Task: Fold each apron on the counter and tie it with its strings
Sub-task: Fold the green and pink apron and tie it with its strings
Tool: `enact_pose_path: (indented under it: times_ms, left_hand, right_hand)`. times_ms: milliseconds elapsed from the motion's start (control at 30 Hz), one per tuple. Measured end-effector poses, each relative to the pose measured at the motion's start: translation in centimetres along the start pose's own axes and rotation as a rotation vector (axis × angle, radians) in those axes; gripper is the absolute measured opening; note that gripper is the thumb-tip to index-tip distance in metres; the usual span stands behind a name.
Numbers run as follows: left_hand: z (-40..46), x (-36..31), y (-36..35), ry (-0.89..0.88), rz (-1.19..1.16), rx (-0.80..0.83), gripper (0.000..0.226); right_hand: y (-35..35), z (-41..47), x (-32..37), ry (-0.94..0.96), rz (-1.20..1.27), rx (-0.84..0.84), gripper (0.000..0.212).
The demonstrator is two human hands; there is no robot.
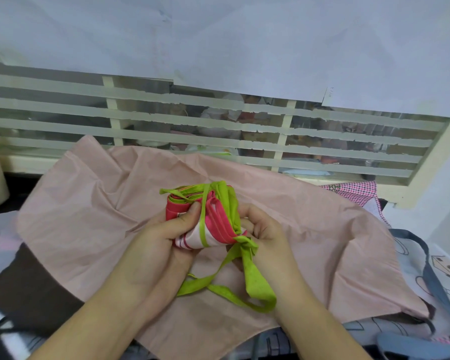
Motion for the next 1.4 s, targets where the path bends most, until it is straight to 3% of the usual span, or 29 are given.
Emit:
enact_pose_path:
  times_ms: [133, 233, 300, 467, 533, 667, 800, 933, 1033, 1133, 1200, 1267, 1400]
  left_hand:
    - [-0.1, 0.0, 0.2, -0.012, -0.072, -0.048, 0.035]
    - [-0.1, -0.4, 1.0, -0.024, -0.112, -0.125, 0.036]
    - [0.0, -0.9, 1.4, -0.05, -0.11, -0.153, 0.036]
    - [-0.3, -1.6, 1.5, -0.169, 0.14, -0.164, 0.026]
    - [-0.3, -1.5, 1.5, -0.174, 0.234, -0.159, 0.027]
    - [-0.3, -2.0, 1.7, -0.181, 0.381, -0.123, 0.034]
    - [-0.4, -1.7, 1.2, -0.083, 0.55, -0.019, 0.025]
    - [-0.6, -0.7, 1.0, 0.091, 0.605, 0.063, 0.024]
    - [-0.9, 0.0, 0.6, 0.173, 0.643, 0.125, 0.027]
    - [-0.9, 0.5, 1.1, 0.229, 0.594, 0.098, 0.022]
    - [-0.8, 0.5, 1.1, 0.249, 0.541, 0.106, 0.022]
    - [-1.0, 0.5, 0.9, 0.269, 0.499, 0.128, 0.025]
    - [-1.3, 0.7, 1.1, 0.311, 0.562, 0.141, 0.046]
  right_hand:
    - [-1.6, -0.6, 0.4, -0.044, 0.04, 0.079, 0.018]
    - [-1.9, -1.0, -0.3, -0.102, 0.004, 0.105, 0.064]
    - [-1.8, -1.0, -0.8, -0.125, -0.013, 0.079, 0.072]
    - [-2.4, -1.3, 0.2, -0.143, -0.102, 0.123, 0.064]
    - [-1.6, -0.9, 0.6, -0.103, -0.142, 0.109, 0.036]
    - [2.4, -0.5, 0.7, -0.139, -0.214, -0.095, 0.016]
    - [4.4, -0.3, 3.1, -0.042, 0.055, -0.222, 0.023]
    - [3.6, -0.2, 4.2, -0.051, 0.382, -0.147, 0.008]
    - [2.3, -0.6, 4.3, -0.061, 0.491, -0.017, 0.011]
    - [1.3, -0.9, 4.8, -0.052, 0.583, 0.148, 0.035]
    - [1.2, -0.7, 4.4, -0.071, 0.538, 0.168, 0.053]
    - [1.6, -0.5, 3.0, -0.104, 0.3, 0.085, 0.059]
    - [0.2, -1.1, 1.7, -0.098, -0.071, 0.168, 0.043]
Point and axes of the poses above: each hand's wrist, its own z-axis towards the middle knuckle, its own y-axis out of the back of the hand, x = y × z, the point moved 8 cm from there along z, towards the middle knuckle, and after that the axes turned 4 degrees about z, right-handed, at the moved point
